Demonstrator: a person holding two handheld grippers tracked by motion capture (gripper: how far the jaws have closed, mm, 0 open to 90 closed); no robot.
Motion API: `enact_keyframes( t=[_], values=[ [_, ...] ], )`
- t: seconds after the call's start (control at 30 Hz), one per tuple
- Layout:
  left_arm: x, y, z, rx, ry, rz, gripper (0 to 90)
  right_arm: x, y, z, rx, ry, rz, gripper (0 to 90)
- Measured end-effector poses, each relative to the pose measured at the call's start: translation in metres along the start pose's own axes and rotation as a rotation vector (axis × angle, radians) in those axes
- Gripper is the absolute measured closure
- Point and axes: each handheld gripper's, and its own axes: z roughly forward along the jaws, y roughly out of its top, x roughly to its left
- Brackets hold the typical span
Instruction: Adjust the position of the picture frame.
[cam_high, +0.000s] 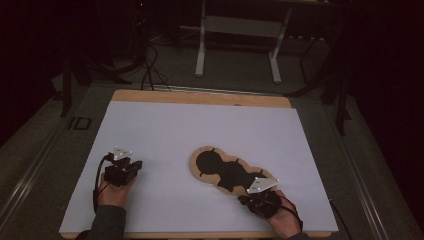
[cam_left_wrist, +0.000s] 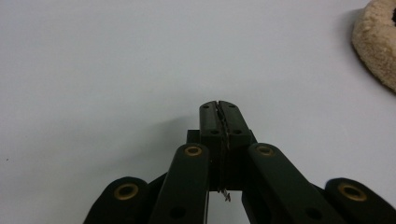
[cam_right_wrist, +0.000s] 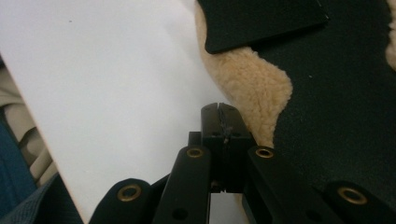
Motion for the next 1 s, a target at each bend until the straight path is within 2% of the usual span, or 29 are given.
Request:
enact_keyframes(
  t=[0.67, 1.0],
  values=[
    [0.000, 0.000, 0.000, -0.001, 0.001, 0.001, 90.0, -0.027, -0.007, -0.005, -0.026, -0.040, 0.089, 90.0],
    [-0.001, 0.000, 0.000, -0.001, 0.003, 0.003, 89.9, -0.033, -0.008, -0.006, -0.036, -0.055, 0.105, 90.0]
  ],
)
